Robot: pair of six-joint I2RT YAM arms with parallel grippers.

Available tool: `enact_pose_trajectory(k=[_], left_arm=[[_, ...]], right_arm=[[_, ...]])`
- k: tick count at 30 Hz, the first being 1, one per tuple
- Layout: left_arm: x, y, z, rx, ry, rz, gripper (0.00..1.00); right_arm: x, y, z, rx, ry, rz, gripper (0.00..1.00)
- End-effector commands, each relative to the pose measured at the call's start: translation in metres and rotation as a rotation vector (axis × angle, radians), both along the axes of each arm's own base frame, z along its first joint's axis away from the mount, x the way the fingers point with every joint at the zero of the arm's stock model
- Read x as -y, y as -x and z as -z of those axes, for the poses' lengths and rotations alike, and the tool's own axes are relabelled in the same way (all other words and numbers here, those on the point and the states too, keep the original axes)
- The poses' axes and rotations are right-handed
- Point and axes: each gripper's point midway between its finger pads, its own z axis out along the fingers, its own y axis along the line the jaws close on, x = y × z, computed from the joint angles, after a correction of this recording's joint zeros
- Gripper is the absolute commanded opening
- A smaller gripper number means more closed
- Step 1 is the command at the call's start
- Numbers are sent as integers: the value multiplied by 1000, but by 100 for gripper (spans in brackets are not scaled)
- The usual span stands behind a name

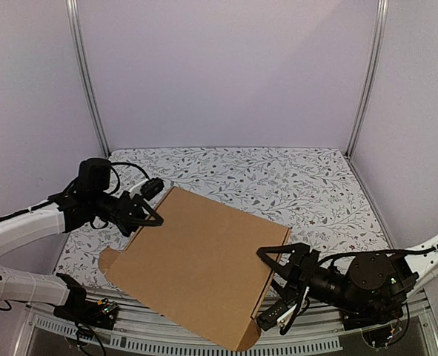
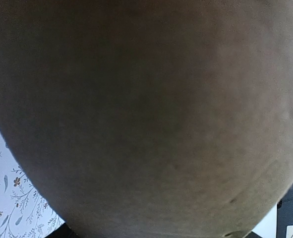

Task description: Fold the paper box

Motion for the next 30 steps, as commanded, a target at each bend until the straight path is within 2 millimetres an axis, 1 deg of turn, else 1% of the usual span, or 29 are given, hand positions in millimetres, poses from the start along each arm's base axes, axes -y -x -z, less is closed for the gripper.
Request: enact_pose_trajectory(k=[1, 2, 4, 5, 7, 9, 10, 12, 13, 14, 16, 19, 20, 23, 24, 28, 30], left_arm=[[3, 2, -1, 1, -9, 20, 14], [3, 2, 0, 3, -12, 18, 16], [2, 0, 3, -5, -26, 14, 25], [2, 0, 4, -7, -31, 12, 30], [1, -3, 5, -5, -40, 3, 44], [1, -6, 5, 1, -45, -6, 54], [0, -8, 5, 3, -49, -14, 64], [-2, -15, 2, 22, -60, -36, 78], [-2, -19, -2, 44, -68, -51, 87], [-4, -22, -1, 55, -87, -68, 98], [-7, -27, 1, 75, -128, -96, 100], [-16, -36, 14, 85, -206, -148, 100], [-22, -41, 20, 83, -238, -179, 99], [-44, -61, 28, 132, -357, -302, 100], [-56, -73, 32, 168, -425, -375, 99], [-90, -98, 24, 325, -569, -578, 100], [-104, -107, 14, 396, -607, -662, 100]], right_arm=[[0, 0, -10, -7, -60, 11, 61], [0, 0, -10, -9, -61, 10, 59], [1, 0, -10, -10, -63, 12, 56], [1, 0, -10, -11, -64, 13, 55], [0, 0, -11, -20, -72, 13, 54], [1, -1, -12, -40, -87, 20, 54], [1, -2, -12, -53, -96, 28, 54], [4, -5, -11, -73, -111, 52, 53], [5, -6, -11, -83, -119, 60, 53], [6, -7, -10, -100, -130, 71, 52], [9, -11, -7, -115, -139, 93, 52], [12, -17, -4, -151, -159, 127, 53], [14, -20, -4, -163, -163, 138, 53], [16, -29, -3, -245, -190, 176, 53], [16, -31, -1, -287, -201, 181, 53], [16, -42, 11, -421, -205, 205, 53], [14, -49, 18, -493, -205, 220, 52]])
